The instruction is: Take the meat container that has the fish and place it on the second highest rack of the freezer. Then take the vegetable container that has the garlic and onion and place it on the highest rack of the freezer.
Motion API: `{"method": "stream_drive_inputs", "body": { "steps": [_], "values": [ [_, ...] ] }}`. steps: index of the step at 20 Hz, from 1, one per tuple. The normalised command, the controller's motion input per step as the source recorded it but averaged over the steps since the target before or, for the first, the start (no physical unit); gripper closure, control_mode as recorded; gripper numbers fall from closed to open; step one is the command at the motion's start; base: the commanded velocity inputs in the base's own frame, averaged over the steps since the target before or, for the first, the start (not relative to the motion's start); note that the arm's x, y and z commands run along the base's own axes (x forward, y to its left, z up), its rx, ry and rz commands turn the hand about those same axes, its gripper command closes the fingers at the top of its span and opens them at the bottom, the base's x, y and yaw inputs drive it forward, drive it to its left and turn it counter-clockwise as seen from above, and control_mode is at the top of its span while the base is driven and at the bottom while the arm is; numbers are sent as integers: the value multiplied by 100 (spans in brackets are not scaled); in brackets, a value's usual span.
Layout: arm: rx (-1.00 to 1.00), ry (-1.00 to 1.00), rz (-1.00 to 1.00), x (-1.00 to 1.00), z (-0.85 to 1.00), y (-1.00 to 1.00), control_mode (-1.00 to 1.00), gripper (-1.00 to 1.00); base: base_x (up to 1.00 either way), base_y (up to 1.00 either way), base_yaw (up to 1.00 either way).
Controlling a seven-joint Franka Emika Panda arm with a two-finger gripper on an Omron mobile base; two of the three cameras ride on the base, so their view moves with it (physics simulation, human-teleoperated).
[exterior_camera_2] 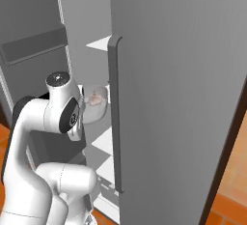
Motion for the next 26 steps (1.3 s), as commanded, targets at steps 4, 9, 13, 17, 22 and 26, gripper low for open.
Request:
{"method": "stream_drive_inputs", "body": {
  "steps": [4,9,13,17,22,26],
  "values": [
    [0,-16,-9,-35,48,0,-100,100,0,0,0],
    [1,-17,-10,-4,74,0,-100,100,0,0,0],
    [2,-13,-7,0,84,0,-100,100,0,0,0],
    [2,-17,-4,3,80,0,-100,100,0,0,0],
    [6,-11,0,32,59,6,-100,100,0,0,0],
    [2,0,0,56,31,28,-100,100,0,0,0]
  ]
}}
